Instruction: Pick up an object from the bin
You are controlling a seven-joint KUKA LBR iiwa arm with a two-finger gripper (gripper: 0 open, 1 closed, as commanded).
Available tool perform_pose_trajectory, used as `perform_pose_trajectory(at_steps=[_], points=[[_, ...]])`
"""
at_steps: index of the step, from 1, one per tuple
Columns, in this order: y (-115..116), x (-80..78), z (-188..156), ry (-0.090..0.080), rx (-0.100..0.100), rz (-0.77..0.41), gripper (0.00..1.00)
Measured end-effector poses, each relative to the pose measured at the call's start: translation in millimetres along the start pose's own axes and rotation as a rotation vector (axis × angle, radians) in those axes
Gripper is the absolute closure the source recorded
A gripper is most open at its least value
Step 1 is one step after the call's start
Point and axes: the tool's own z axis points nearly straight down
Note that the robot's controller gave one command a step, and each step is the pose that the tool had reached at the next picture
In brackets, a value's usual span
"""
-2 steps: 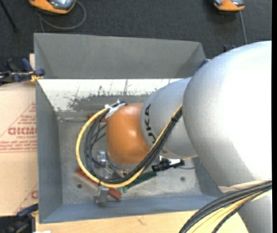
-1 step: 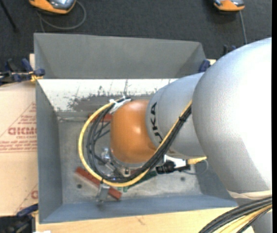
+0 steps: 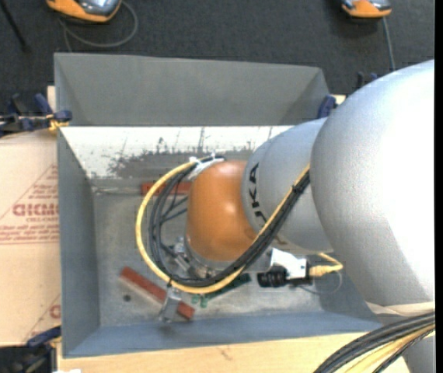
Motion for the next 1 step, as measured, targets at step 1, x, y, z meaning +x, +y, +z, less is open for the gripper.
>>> perform_pose_trajectory(at_steps=[1], points=[[-4.2, -8.7, 29.2, -0.001, -0.001, 0.164, 0.0]])
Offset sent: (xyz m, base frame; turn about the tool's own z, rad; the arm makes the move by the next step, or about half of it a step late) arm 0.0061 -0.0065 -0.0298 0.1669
